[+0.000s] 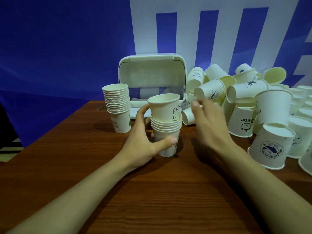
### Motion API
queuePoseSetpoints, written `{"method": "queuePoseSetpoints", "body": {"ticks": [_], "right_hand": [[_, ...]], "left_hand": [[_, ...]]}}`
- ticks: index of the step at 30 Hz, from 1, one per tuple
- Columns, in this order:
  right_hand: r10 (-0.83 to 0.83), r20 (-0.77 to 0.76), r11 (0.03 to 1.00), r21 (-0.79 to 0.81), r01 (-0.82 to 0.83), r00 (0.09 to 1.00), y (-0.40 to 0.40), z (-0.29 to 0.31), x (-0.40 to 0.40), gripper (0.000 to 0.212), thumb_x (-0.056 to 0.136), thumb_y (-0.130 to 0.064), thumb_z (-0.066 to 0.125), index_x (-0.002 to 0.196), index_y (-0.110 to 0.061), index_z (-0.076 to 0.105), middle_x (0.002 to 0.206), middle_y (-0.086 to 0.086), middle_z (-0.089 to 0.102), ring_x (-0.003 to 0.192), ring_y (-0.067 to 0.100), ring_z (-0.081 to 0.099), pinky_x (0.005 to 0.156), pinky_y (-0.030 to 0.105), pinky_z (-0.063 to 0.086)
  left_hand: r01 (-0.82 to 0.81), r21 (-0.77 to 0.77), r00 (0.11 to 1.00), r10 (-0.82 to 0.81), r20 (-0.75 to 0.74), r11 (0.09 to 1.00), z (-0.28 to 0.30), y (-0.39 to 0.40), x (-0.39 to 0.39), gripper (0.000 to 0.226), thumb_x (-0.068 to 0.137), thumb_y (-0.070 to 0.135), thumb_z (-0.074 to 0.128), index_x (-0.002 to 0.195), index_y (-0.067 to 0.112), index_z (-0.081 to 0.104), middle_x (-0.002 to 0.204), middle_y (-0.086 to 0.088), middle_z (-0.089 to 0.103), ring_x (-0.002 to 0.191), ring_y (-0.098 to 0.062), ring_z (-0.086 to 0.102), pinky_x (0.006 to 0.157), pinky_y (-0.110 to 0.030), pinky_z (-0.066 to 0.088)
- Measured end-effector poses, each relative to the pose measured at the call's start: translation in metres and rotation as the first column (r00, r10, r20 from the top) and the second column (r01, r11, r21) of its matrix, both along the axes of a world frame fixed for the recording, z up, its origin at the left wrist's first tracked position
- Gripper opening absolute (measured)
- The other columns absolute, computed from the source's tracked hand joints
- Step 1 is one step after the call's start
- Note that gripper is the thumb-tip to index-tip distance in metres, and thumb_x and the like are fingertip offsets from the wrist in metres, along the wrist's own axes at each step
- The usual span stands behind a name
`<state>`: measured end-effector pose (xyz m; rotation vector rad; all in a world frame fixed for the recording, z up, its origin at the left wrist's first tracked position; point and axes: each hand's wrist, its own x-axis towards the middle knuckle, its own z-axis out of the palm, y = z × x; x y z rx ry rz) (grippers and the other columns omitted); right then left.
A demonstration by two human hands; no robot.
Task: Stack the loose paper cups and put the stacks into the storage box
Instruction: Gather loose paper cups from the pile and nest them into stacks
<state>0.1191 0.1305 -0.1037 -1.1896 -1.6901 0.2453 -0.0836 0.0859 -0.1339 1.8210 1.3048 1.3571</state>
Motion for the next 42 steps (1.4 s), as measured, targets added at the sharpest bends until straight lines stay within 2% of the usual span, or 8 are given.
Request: {"method": "queuePoseSetpoints", "body": {"ticks": [3, 6, 11, 18, 25, 28, 33, 42], "right_hand": [[0.029, 0.348, 0.993, -0.116, 0.013, 0.937, 0.015, -0.016, 0.006, 0.055, 0.101, -0.055, 0.021, 0.154, -0.042, 0.026, 0.163, -0.013, 0.026, 0.148, 0.015, 0.016, 0.114, 0.05, 0.017], [0.025, 0.534, 0.985, -0.156, 0.07, 0.845, 0.021, -0.021, 0.002, 0.059, 0.103, -0.055, 0.026, 0.159, -0.042, 0.011, 0.165, -0.012, 0.025, 0.152, 0.023, 0.009, 0.114, 0.053, 0.014], [-0.357, 0.277, 0.933, 0.15, 0.327, 0.892, 0.013, -0.011, 0.006, 0.052, 0.09, -0.057, 0.048, 0.126, -0.02, 0.055, 0.119, 0.008, 0.058, 0.112, 0.031, 0.042, 0.087, 0.044, 0.032], [-0.393, 0.317, 0.864, -0.192, 0.465, 0.863, 0.012, -0.012, 0.022, 0.073, 0.083, -0.064, 0.064, 0.131, -0.012, 0.048, 0.131, 0.018, 0.038, 0.122, 0.043, 0.04, 0.097, 0.051, 0.04], [-0.384, 0.219, 0.875, -0.224, 0.43, 0.897, 0.01, -0.005, 0.023, 0.054, 0.086, -0.066, 0.055, 0.081, -0.013, 0.06, 0.108, 0.011, 0.047, 0.108, 0.038, 0.051, 0.083, 0.043, 0.044], [-0.353, 0.176, 0.872, -0.295, 0.391, 0.919, 0.011, -0.006, 0.024, 0.052, 0.079, -0.063, 0.067, 0.095, -0.014, 0.059, 0.115, 0.011, 0.049, 0.108, 0.038, 0.055, 0.086, 0.042, 0.044], [-0.291, 0.007, 0.837, -0.483, 0.258, 0.957, 0.011, 0.001, 0.03, 0.099, 0.071, -0.054, 0.081, 0.148, -0.021, 0.029, 0.143, 0.019, 0.038, 0.129, 0.041, 0.047, 0.103, 0.043, 0.041], [-0.212, -0.099, 0.931, -0.323, 0.17, 0.972, 0.012, 0.001, 0.028, 0.105, 0.055, -0.032, 0.097, 0.138, -0.025, 0.032, 0.138, 0.008, 0.027, 0.119, 0.03, 0.046, 0.097, 0.049, 0.053]], "left_hand": [[0.002, 0.004, 1.0, -0.002, -0.002, 1.0, 0.001, -0.002, 0.001, 0.119, 0.06, 0.056, 0.091, 0.156, 0.046, 0.023, 0.145, 0.013, 0.061, 0.129, -0.001, 0.061, 0.105, -0.036, 0.056], [0.001, 0.001, 1.0, -0.001, -0.012, 1.0, 0.001, -0.005, 0.002, 0.117, 0.059, 0.059, 0.091, 0.156, 0.045, 0.025, 0.145, 0.013, 0.061, 0.131, -0.002, 0.06, 0.104, -0.036, 0.057], [-0.003, 0.004, 1.0, 0.003, -0.019, 1.0, 0.003, -0.007, 0.001, 0.117, 0.059, 0.06, 0.09, 0.155, 0.044, 0.027, 0.146, 0.015, 0.059, 0.131, -0.003, 0.059, 0.105, -0.039, 0.057], [0.005, -0.008, 1.0, -0.005, -0.018, 1.0, 0.003, -0.006, 0.001, 0.118, 0.057, 0.062, 0.09, 0.156, 0.044, 0.027, 0.148, 0.013, 0.057, 0.131, -0.008, 0.06, 0.104, -0.041, 0.057], [0.008, -0.004, 1.0, -0.008, -0.016, 1.0, 0.003, -0.005, 0.001, 0.113, 0.059, 0.059, 0.09, 0.154, 0.043, 0.031, 0.143, 0.015, 0.06, 0.126, -0.004, 0.063, 0.102, -0.037, 0.059], [0.011, 0.002, 1.0, -0.011, -0.016, 1.0, 0.003, -0.004, 0.001, 0.111, 0.059, 0.059, 0.09, 0.153, 0.041, 0.034, 0.141, 0.014, 0.062, 0.124, -0.004, 0.064, 0.1, -0.036, 0.059], [0.016, 0.01, 1.0, -0.016, -0.02, 1.0, 0.004, -0.004, 0.001, 0.111, 0.059, 0.06, 0.089, 0.153, 0.039, 0.035, 0.14, 0.015, 0.062, 0.123, -0.002, 0.064, 0.098, -0.032, 0.059], [0.018, 0.014, 0.999, -0.017, -0.03, 1.0, 0.003, -0.003, 0.0, 0.107, 0.06, 0.059, 0.089, 0.151, 0.038, 0.038, 0.14, 0.016, 0.062, 0.124, -0.002, 0.063, 0.097, -0.029, 0.059]]}}
